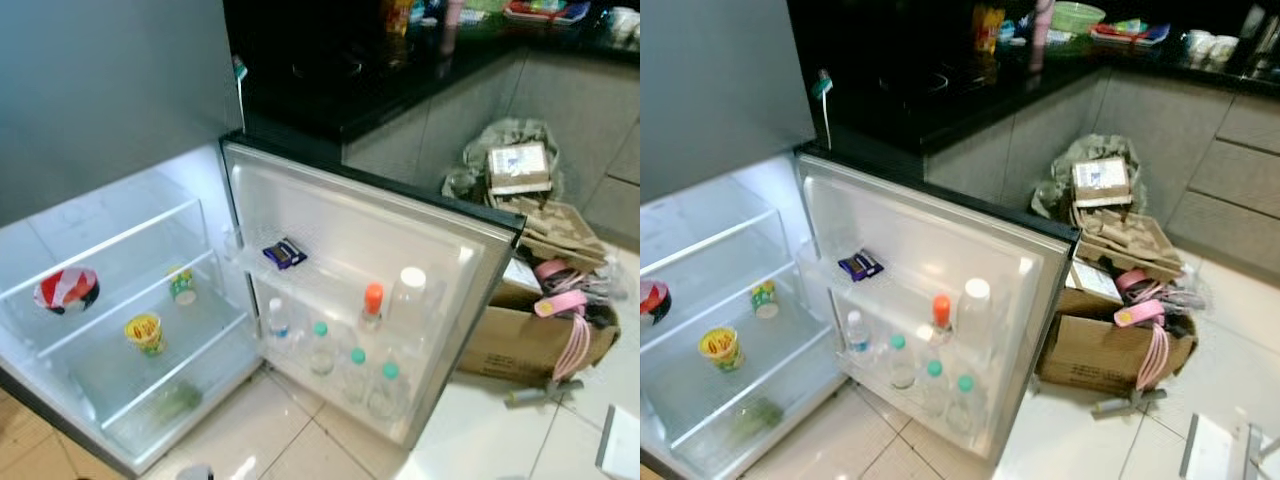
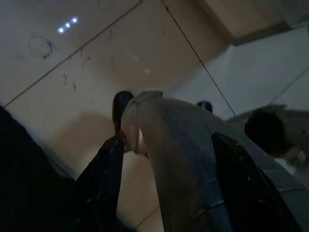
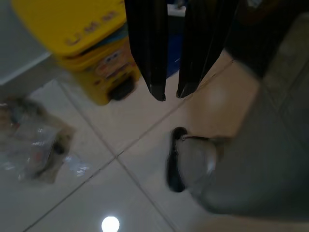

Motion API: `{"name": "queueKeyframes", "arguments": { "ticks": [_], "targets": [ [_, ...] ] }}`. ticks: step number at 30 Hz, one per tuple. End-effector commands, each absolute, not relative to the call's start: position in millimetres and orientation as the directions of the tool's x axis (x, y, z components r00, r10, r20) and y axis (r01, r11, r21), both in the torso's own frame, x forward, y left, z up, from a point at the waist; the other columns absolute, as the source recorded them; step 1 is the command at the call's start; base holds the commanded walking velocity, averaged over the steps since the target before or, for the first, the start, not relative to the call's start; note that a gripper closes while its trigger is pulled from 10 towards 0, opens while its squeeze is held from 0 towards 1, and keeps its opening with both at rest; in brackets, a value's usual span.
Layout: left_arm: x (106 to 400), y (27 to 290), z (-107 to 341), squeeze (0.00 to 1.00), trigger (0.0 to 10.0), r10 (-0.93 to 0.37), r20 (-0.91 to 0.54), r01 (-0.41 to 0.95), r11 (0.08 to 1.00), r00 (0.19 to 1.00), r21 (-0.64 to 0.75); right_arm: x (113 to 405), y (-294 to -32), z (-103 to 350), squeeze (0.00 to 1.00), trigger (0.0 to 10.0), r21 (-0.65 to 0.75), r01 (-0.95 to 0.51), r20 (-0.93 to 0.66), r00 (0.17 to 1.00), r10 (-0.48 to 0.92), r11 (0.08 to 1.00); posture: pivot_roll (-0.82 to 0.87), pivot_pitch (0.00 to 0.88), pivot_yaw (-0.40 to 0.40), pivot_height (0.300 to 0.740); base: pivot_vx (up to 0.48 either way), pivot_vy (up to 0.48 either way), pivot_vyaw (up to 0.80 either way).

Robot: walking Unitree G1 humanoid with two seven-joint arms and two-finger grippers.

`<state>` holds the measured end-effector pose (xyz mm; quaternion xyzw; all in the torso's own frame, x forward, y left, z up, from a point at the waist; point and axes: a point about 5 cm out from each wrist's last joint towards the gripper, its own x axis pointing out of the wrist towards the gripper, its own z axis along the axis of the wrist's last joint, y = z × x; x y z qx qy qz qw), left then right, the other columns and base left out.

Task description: Restocking fridge

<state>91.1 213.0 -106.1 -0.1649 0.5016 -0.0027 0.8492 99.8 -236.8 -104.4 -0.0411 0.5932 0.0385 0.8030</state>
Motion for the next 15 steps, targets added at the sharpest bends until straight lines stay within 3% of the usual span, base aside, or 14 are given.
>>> {"name": "queueKeyframes", "arguments": {
  "ticks": [1,5,8,15],
  "targets": [
    [81.5,211.9,-109.0,0.00,10.0,-0.173,-0.872,-0.168,0.946,0.458,-0.276,103.3,-234.5,-104.1,0.00,10.0,-0.024,-0.115,-0.951,0.308,0.012,0.993,-0.08,0.000,-0.005,0.740,0.000,0.000,0.00],
    [81.8,211.4,-109.1,0.00,10.0,-0.172,-0.872,-0.169,0.946,0.458,-0.275,106.8,-240.3,-102.0,0.00,10.0,-0.065,-0.107,-0.945,0.327,-0.027,0.992,-0.08,0.000,-0.005,0.740,0.000,0.000,0.00],
    [81.7,211.1,-109.1,0.00,10.0,-0.173,-0.872,-0.172,0.945,0.458,-0.278,134.2,-265.3,-86.4,0.00,10.0,-0.159,0.024,-0.883,0.444,-0.153,0.987,-0.08,0.000,-0.004,0.740,0.000,0.000,0.00],
    [81.1,212.2,-109.0,0.00,10.0,-0.169,-0.872,-0.179,0.944,0.460,-0.278,176.5,-303.9,-52.4,0.00,10.0,-0.229,0.244,-0.740,0.586,-0.331,0.942,-0.08,0.000,-0.002,0.740,0.000,0.000,0.00]
  ]
}}
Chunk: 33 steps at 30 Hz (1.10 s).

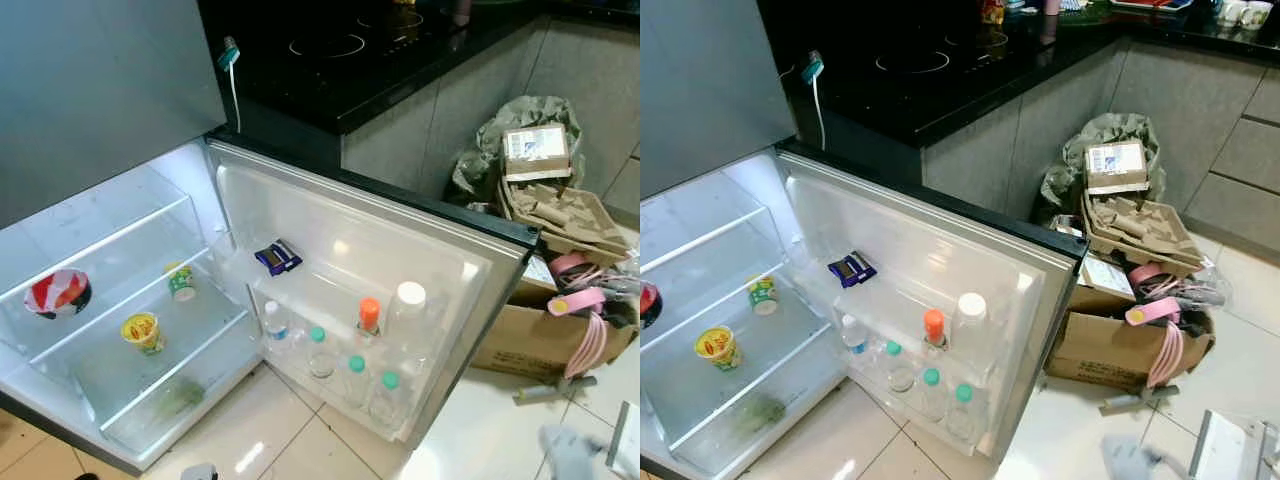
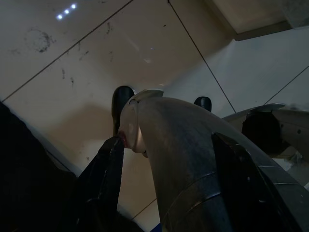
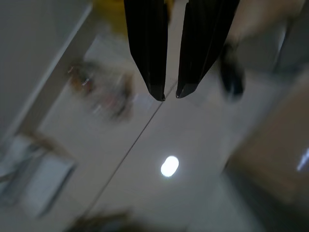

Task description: Restocking fridge

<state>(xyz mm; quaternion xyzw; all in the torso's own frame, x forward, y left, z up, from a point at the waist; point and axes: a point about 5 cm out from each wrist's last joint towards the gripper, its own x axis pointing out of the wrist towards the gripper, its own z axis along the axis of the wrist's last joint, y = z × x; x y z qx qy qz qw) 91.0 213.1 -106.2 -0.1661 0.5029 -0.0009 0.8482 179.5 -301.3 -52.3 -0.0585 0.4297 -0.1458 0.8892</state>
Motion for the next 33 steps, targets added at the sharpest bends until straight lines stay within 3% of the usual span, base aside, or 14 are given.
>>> {"name": "queueKeyframes", "arguments": {
  "ticks": [1,3,7,9,10,11,14,18,19,26,28,30,31,33],
  "targets": [
    [81.1,212.2,-109.0,0.00,10.0,-0.169,-0.872,-0.179,0.944,0.460,-0.278,176.5,-303.9,-52.4,0.00,10.0,-0.229,0.244,-0.740,0.586,-0.331,0.942,-0.08,0.000,-0.002,0.740,0.000,0.000,0.00],
    [80.5,213.3,-108.9,0.00,10.0,-0.167,-0.871,-0.183,0.943,0.462,-0.278,207.8,-334.1,-16.8,0.00,10.0,-0.194,0.421,-0.598,0.666,-0.447,0.886,-0.07,0.000,-0.003,0.740,0.000,0.000,0.00],
    [79.1,213.9,-108.9,0.00,10.0,-0.167,-0.871,-0.185,0.942,0.462,-0.278,237.7,-348.2,17.0,0.00,10.0,-0.025,0.495,-0.468,0.762,-0.448,0.868,-0.08,0.000,-0.002,0.740,0.000,0.000,0.00],
    [77.8,213.5,-109.2,0.00,10.0,-0.169,-0.873,-0.184,0.943,0.458,-0.279,260.9,-343.2,37.8,0.00,10.0,0.104,0.401,-0.372,0.864,-0.338,0.910,-0.07,0.000,-0.004,0.740,0.000,0.000,0.00],
    [77.8,213.5,-109.2,0.00,10.0,-0.169,-0.873,-0.184,0.943,0.458,-0.279,260.9,-343.2,37.8,0.00,10.0,0.104,0.401,-0.372,0.864,-0.338,0.910,-0.07,0.000,-0.004,0.740,0.000,0.000,0.00],
    [77.5,213.1,-109.3,0.00,10.0,-0.171,-0.872,-0.185,0.941,0.459,-0.282,276.2,-331.2,49.1,0.00,10.0,0.197,0.258,-0.303,0.933,-0.192,0.946,-0.07,0.000,-0.008,0.740,0.000,0.000,0.00],
    [77.7,212.9,-109.2,0.00,10.0,-0.173,-0.870,-0.186,0.940,0.462,-0.286,285.9,-314.9,53.8,0.00,10.0,0.268,0.090,-0.254,0.967,-0.020,0.959,-0.07,0.000,-0.007,0.740,0.000,0.000,0.00],
    [77.7,213.0,-109.2,0.00,10.0,-0.174,-0.870,-0.183,0.941,0.461,-0.285,287.6,-300.9,51.3,0.00,10.0,0.307,-0.040,-0.242,0.963,0.119,0.951,-0.07,0.000,-0.005,0.740,0.000,0.000,0.00],
    [77.9,213.3,-109.1,0.00,10.0,-0.175,-0.870,-0.180,0.941,0.461,-0.285,285.1,-290.1,46.1,0.00,10.0,0.327,-0.146,-0.250,0.939,0.235,0.934,-0.07,0.000,-0.004,0.740,0.000,0.000,0.00],
    [79.4,214.7,-108.4,0.00,10.0,-0.175,-0.868,-0.179,0.941,0.465,-0.286,275.1,-279.7,39.0,0.00,10.0,0.373,-0.315,-0.251,0.872,0.421,0.873,-0.07,0.000,-0.002,0.740,0.000,0.000,0.00],
    [79.5,215.1,-108.3,0.00,10.0,-0.176,-0.868,-0.178,0.942,0.465,-0.286,270.8,-276.8,37.7,0.00,10.0,0.395,-0.379,-0.243,0.835,0.493,0.837,-0.07,0.000,-0.001,0.740,0.000,0.000,0.00],
    [79.4,215.5,-108.2,0.00,10.0,-0.177,-0.868,-0.175,0.942,0.464,-0.285,261.3,-268.7,34.8,0.00,10.0,0.438,-0.506,-0.228,0.737,0.637,0.743,-0.08,0.000,0.001,0.740,0.000,0.000,0.00],
    [79.4,215.5,-108.2,0.00,10.0,-0.177,-0.868,-0.175,0.942,0.464,-0.285,261.3,-268.7,34.8,0.00,10.0,0.438,-0.506,-0.228,0.737,0.637,0.743,-0.08,0.000,0.001,0.740,0.000,0.000,0.00],
    [79.3,215.5,-108.3,0.00,10.0,-0.178,-0.869,-0.173,0.943,0.462,-0.286,254.7,-256.7,32.0,0.00,10.0,0.484,-0.598,-0.207,0.631,0.748,0.639,-0.08,0.000,0.004,0.740,0.000,0.000,0.00]
  ]
}}
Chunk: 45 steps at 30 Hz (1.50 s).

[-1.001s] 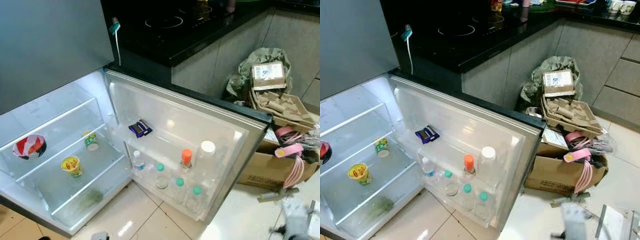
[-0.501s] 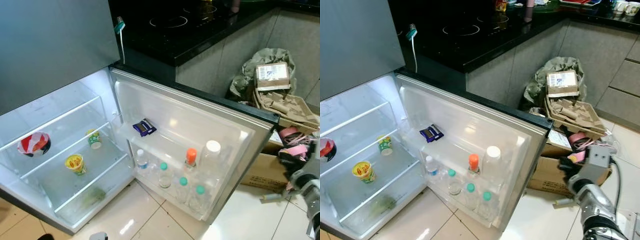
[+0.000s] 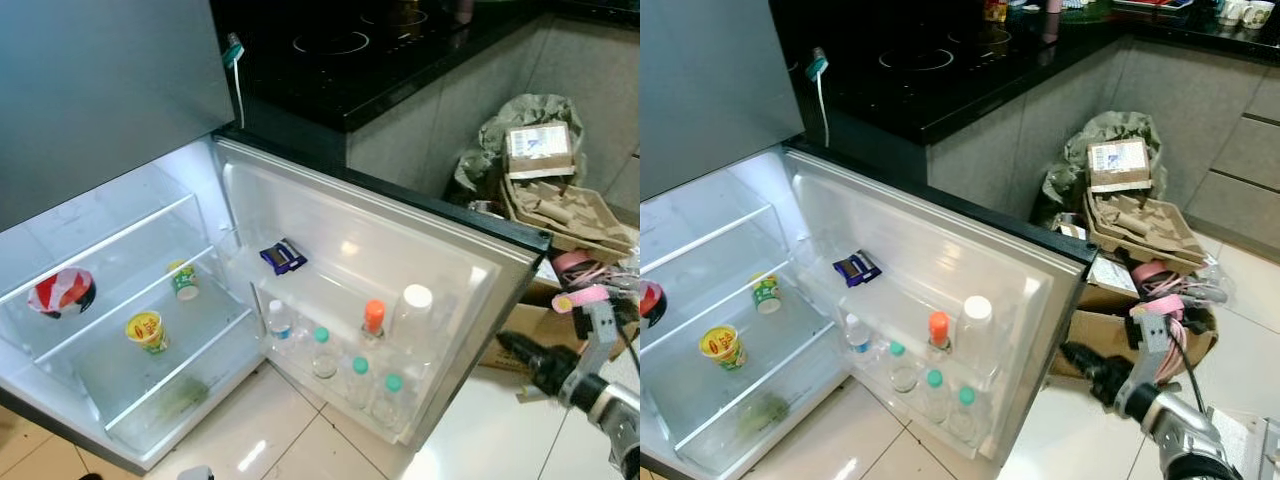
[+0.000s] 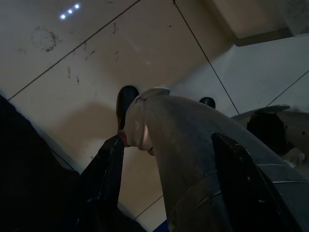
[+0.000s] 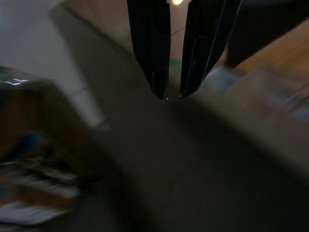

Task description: Restocking fridge

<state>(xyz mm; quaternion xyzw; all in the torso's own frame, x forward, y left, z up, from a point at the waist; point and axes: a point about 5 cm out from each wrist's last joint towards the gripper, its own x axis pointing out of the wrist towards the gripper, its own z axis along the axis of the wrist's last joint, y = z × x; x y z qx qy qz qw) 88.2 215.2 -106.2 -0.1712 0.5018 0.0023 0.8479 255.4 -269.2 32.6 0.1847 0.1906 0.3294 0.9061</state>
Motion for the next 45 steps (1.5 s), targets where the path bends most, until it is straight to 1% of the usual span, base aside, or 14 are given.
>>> {"name": "queueKeyframes", "arguments": {
  "ticks": [1,6,13,16,18,20,21,23,24,26,28,29,35,45],
  "targets": [
    [79.1,214.9,-108.4,0.00,10.0,-0.180,-0.869,-0.171,0.943,0.461,-0.286,249.8,-245.4,30.0,0.00,10.0,0.516,-0.654,-0.188,0.543,0.818,0.553,-0.08,0.000,0.003,0.740,0.000,0.000,0.00],
    [79.3,213.3,-108.7,0.00,10.0,-0.185,-0.868,-0.167,0.943,0.461,-0.289,241.2,-219.8,30.3,0.00,10.0,0.582,-0.730,-0.101,0.373,0.922,0.359,-0.08,0.000,0.003,0.740,0.000,0.000,0.00],
    [78.9,212.6,-108.8,0.00,10.0,-0.189,-0.868,-0.164,0.942,0.460,-0.292,237.5,-215.9,20.7,0.00,10.0,0.609,-0.702,-0.129,0.372,0.919,0.369,-0.08,0.000,0.004,0.740,0.000,0.000,0.00],
    [78.2,212.2,-109.0,0.00,10.0,-0.189,-0.868,-0.165,0.942,0.458,-0.292,220.2,-227.9,-5.5,0.00,10.0,0.618,-0.584,-0.328,0.418,0.847,0.527,-0.07,0.000,0.000,0.740,0.000,0.000,0.00],
    [78.1,212.0,-109.1,0.00,10.0,-0.190,-0.869,-0.165,0.942,0.458,-0.293,214.7,-231.0,-10.9,0.00,10.0,0.611,-0.561,-0.379,0.412,0.828,0.559,-0.07,0.000,0.000,0.740,0.000,0.000,0.00],
    [77.0,211.8,-109.4,0.00,10.0,-0.190,-0.872,-0.158,0.945,0.452,-0.288,196.9,-247.3,-29.1,0.00,10.0,0.552,-0.435,-0.562,0.436,0.703,0.712,-0.08,0.000,-0.001,0.740,0.000,0.000,0.00],
    [77.0,211.8,-109.4,0.00,10.0,-0.190,-0.872,-0.158,0.945,0.452,-0.288,196.9,-247.3,-29.1,0.00,10.0,0.552,-0.435,-0.562,0.436,0.703,0.712,-0.08,0.000,-0.001,0.740,0.000,0.000,0.00],
    [76.5,211.7,-109.6,0.00,10.0,-0.188,-0.874,-0.154,0.947,0.448,-0.282,179.5,-267.1,-45.6,0.00,10.0,0.382,-0.299,-0.755,0.445,0.482,0.875,-0.08,0.000,-0.002,0.740,0.000,0.000,0.00],
    [76.5,211.7,-109.6,0.00,10.0,-0.188,-0.874,-0.154,0.947,0.448,-0.282,179.5,-267.1,-45.6,0.00,10.0,0.382,-0.299,-0.755,0.445,0.482,0.875,-0.08,0.000,-0.002,0.740,0.000,0.000,0.00],
    [76.6,211.6,-109.7,0.00,10.0,-0.185,-0.875,-0.152,0.949,0.447,-0.278,169.2,-280.4,-53.6,0.00,10.0,0.231,-0.211,-0.843,0.445,0.304,0.950,-0.08,0.000,-0.001,0.740,0.000,0.000,0.00],
    [76.6,211.6,-109.7,0.00,10.0,-0.185,-0.875,-0.152,0.949,0.447,-0.278,169.2,-280.4,-53.6,0.00,10.0,0.231,-0.211,-0.843,0.445,0.304,0.950,-0.08,0.000,-0.001,0.740,0.000,0.000,0.00],
    [76.9,211.2,-109.6,0.00,10.0,-0.187,-0.875,-0.147,0.949,0.447,-0.278,163.8,-287.1,-57.1,0.00,10.0,0.147,-0.153,-0.872,0.446,0.201,0.977,-0.08,0.000,-0.003,0.740,0.000,0.000,0.00],
    [79.0,209.8,-109.4,0.00,10.0,-0.199,-0.872,-0.125,0.951,0.447,-0.282,144.4,-292.9,-70.0,0.00,10.0,-0.051,0.016,-0.892,0.449,-0.053,0.999,-0.08,0.000,-0.002,0.740,0.000,-0.074,0.00],
    [77.5,211.8,-109.2,0.00,10.0,-0.197,-0.874,-0.126,0.952,0.444,-0.278,128.6,-270.2,-85.7,0.00,10.0,-0.063,0.038,-0.902,0.426,-0.073,0.997,-0.07,0.000,0.004,0.740,0.000,-0.462,0.00]
  ]
}}
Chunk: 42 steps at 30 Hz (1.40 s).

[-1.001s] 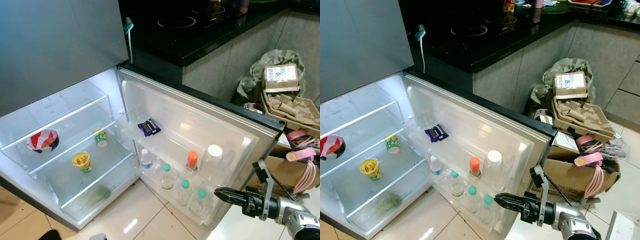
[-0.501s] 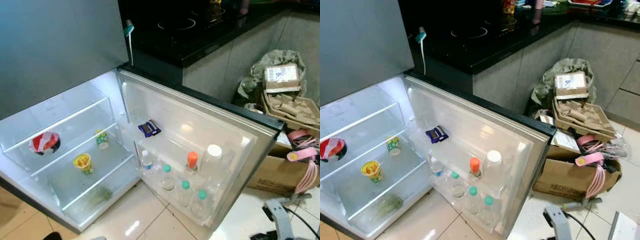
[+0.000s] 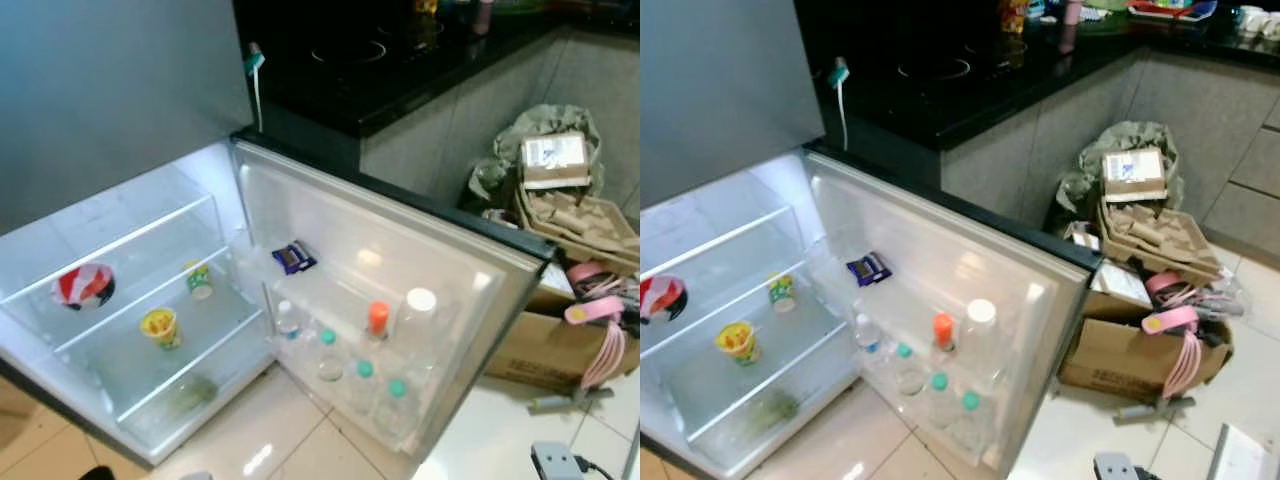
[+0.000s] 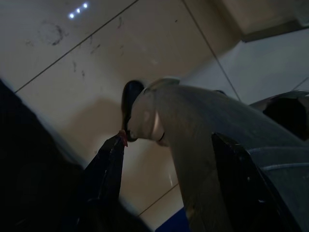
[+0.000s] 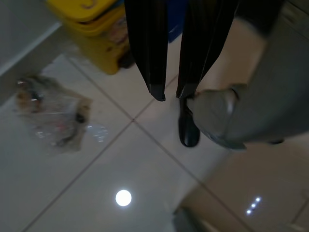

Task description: Restocking fridge

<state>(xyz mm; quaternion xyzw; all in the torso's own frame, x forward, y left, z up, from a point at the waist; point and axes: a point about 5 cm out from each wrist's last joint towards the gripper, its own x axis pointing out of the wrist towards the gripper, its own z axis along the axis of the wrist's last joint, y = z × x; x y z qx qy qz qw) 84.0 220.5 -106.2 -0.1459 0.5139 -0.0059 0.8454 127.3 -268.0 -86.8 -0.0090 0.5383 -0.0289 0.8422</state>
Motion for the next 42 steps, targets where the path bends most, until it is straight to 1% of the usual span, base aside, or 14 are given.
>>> {"name": "queueKeyframes", "arguments": {
  "ticks": [1,10,19,22,24,26,29,33,34,36,39,40,41,42],
  "targets": [
    [77.3,212.1,-109.2,0.00,10.0,-0.197,-0.875,-0.126,0.952,0.443,-0.278,127.9,-269.0,-86.4,0.00,10.0,-0.065,0.035,-0.902,0.425,-0.074,0.997,-0.07,0.000,0.004,0.740,0.000,-0.465,0.00],
    [77.1,212.3,-109.2,0.00,10.0,-0.198,-0.874,-0.133,0.950,0.443,-0.283,127.0,-268.1,-86.7,0.00,10.0,-0.067,-0.012,-0.904,0.425,-0.056,0.998,-0.08,0.000,0.003,0.740,0.000,-0.410,0.52],
    [78.5,210.8,-109.4,0.00,10.0,-0.198,-0.874,-0.138,0.949,0.444,-0.285,132.6,-272.0,-83.5,0.00,10.0,-0.100,-0.022,-0.893,0.442,-0.080,0.995,-0.08,0.000,-0.001,0.740,0.000,0.000,0.35],
    [79.2,210.0,-109.4,0.00,10.0,-0.201,-0.872,-0.138,0.947,0.446,-0.289,147.8,-280.4,-74.6,0.00,10.0,-0.135,0.025,-0.851,0.510,-0.129,0.991,-0.08,0.000,-0.002,0.740,0.000,0.000,0.00],
    [79.3,209.8,-109.3,0.00,10.0,-0.203,-0.871,-0.139,0.946,0.447,-0.292,166.5,-288.9,-62.1,0.00,10.0,-0.110,0.128,-0.782,0.601,-0.166,0.986,-0.08,0.000,0.002,0.740,0.000,0.000,0.00],
    [79.3,209.7,-109.3,0.00,10.0,-0.205,-0.871,-0.138,0.946,0.447,-0.293,176.1,-292.7,-55.2,0.00,10.0,-0.074,0.177,-0.744,0.645,-0.173,0.981,-0.08,0.000,0.003,0.740,0.000,0.000,0.00],
    [78.9,209.9,-109.4,0.00,10.0,-0.206,-0.871,-0.139,0.946,0.445,-0.294,215.5,-295.0,-26.4,0.00,10.0,0.212,0.225,-0.569,0.819,-0.067,0.951,-0.08,0.000,0.005,0.740,0.000,0.000,0.00],
    [78.4,210.0,-109.4,0.00,10.0,-0.206,-0.872,-0.139,0.946,0.444,-0.294,237.1,-289.0,-8.8,0.00,10.0,0.358,0.122,-0.447,0.893,0.055,0.926,-0.08,0.000,0.004,0.740,0.000,0.000,0.00],
    [78.2,210.0,-109.5,0.00,10.0,-0.206,-0.872,-0.139,0.946,0.443,-0.294,247.9,-284.3,0.6,0.00,10.0,0.409,0.045,-0.383,0.915,0.127,0.911,-0.08,0.000,0.004,0.740,0.000,0.000,0.00],
    [78.2,210.0,-109.5,0.00,10.0,-0.206,-0.872,-0.139,0.946,0.443,-0.294,247.9,-284.3,0.6,0.00,10.0,0.409,0.045,-0.383,0.915,0.127,0.911,-0.08,0.000,0.004,0.740,0.000,0.000,0.00],
    [78.1,208.2,-109.8,0.00,10.0,-0.211,-0.871,-0.138,0.944,0.443,-0.299,262.7,-261.9,11.8,0.00,10.0,0.440,-0.201,-0.312,0.880,0.359,0.875,-0.08,0.000,0.000,0.740,0.000,0.000,0.00],
    [78.1,208.2,-109.8,0.00,10.0,-0.211,-0.871,-0.138,0.944,0.443,-0.299,262.7,-261.9,11.8,0.00,10.0,0.440,-0.201,-0.312,0.880,0.359,0.875,-0.08,0.000,0.000,0.740,0.000,0.000,0.00],
    [78.1,207.3,-109.9,0.00,10.0,-0.213,-0.871,-0.137,0.944,0.443,-0.301,261.7,-249.1,9.7,0.00,10.0,0.432,-0.318,-0.322,0.819,0.474,0.844,-0.08,0.000,0.000,0.740,0.000,0.000,0.00],
    [78.1,207.3,-109.9,0.00,10.0,-0.213,-0.871,-0.137,0.944,0.443,-0.301,261.7,-249.1,9.7,0.00,10.0,0.432,-0.318,-0.322,0.819,0.474,0.844,-0.08,0.000,0.000,0.740,0.000,0.000,0.00]
  ]
}}
